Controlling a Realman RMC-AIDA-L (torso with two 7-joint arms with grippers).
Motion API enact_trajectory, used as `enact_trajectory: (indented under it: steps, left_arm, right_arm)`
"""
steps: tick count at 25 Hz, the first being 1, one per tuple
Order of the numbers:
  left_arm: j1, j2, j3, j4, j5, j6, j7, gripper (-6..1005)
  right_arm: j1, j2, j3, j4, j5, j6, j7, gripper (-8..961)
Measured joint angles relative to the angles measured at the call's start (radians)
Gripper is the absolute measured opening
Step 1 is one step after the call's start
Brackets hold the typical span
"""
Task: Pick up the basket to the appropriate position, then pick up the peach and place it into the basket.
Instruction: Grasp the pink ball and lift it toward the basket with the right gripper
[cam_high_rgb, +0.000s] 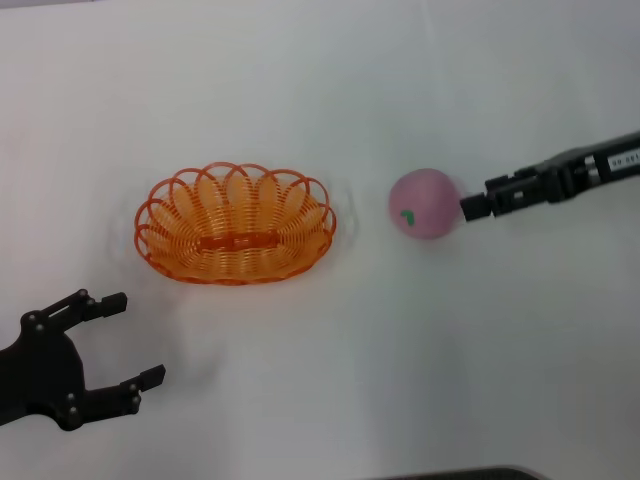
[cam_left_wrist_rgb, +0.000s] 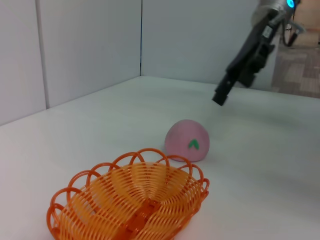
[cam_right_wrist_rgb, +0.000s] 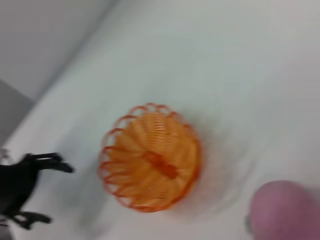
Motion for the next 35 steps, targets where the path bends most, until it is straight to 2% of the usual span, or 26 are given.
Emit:
enact_trajectory:
  steps: [4, 9, 13, 22, 35]
  left_arm:
    - [0.0, 0.0, -0.002, 0.0, 0.0, 0.0, 0.0, 908]
    - [0.0, 0.002, -0.005, 0.0, 0.001, -0.001, 0.0, 908]
    - [0.001, 0.002, -0.007, 0.0, 0.001, -0.004, 0.0, 908]
    - [0.002, 0.002, -0.016, -0.001, 0.001, -0.001, -0.005, 908]
    - [0.007, 0.002, -0.018, -0.002, 0.002, 0.0, -0.006, 908]
  right_arm:
    - [0.051, 0.007, -0.037, -0.061, -0.089, 0.03, 0.08, 924]
    - [0.092, 0.026, -0.132, -0.115, -0.181, 0.086, 0.131, 924]
    - [0.105, 0.032, -0.204, -0.128, -0.184, 0.115, 0.126, 924]
    - [0.138, 0.047, -0.29, -0.129, -0.203, 0.145, 0.123, 924]
    - [0.16, 0.059, -0.362, -0.104, -0.209, 0.244, 0.136, 937]
